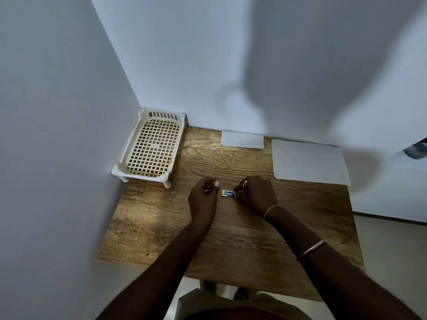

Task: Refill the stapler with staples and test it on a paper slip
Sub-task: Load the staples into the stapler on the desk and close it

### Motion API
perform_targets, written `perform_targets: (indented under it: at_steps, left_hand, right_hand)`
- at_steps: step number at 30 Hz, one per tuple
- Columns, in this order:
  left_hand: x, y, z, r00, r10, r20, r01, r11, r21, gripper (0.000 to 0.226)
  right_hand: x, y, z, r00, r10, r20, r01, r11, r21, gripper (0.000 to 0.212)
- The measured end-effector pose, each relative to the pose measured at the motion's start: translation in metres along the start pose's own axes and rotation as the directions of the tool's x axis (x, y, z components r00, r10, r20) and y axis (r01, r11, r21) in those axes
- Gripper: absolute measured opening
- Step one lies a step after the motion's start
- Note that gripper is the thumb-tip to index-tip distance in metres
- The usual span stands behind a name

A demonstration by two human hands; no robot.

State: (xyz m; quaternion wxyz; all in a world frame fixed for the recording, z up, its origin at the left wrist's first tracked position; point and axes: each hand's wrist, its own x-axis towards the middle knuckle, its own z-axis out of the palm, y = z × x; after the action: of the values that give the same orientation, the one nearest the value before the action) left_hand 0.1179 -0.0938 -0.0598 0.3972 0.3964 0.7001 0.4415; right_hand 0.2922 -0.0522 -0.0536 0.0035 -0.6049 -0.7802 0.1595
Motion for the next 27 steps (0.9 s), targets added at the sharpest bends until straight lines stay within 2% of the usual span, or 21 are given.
perform_targets:
  at_steps: [7,17,23,27]
  left_hand:
    - [0.000,-0.002,0.000,1.000,0.000,0.010,0.000,1.000,0.004,0.019]
    - [-0.002,-0.007,-0.002,1.000,0.010,0.012,-0.010,1.000,0.003,0.015]
    - [0.000,-0.008,-0.005,1.000,0.011,0.009,-0.011,1.000,0.020,0.017]
    - [0.001,-0.009,-0.006,1.000,-0.006,0.011,0.006,1.000,0.027,0.018]
  right_hand:
    - [0.000,0.000,0.001,1.000,-0.014,0.004,0.014,0.998,-0.058,0.026]
    - [0.003,-0.004,0.001,1.000,-0.024,0.001,0.024,0.999,-0.047,0.035]
    - [0.008,-0.008,0.001,0.998,-0.049,0.028,0.053,0.990,-0.131,0.023]
    - [0.008,-0.008,0.003,0.997,-0.068,0.021,0.070,0.984,-0.163,0.022]
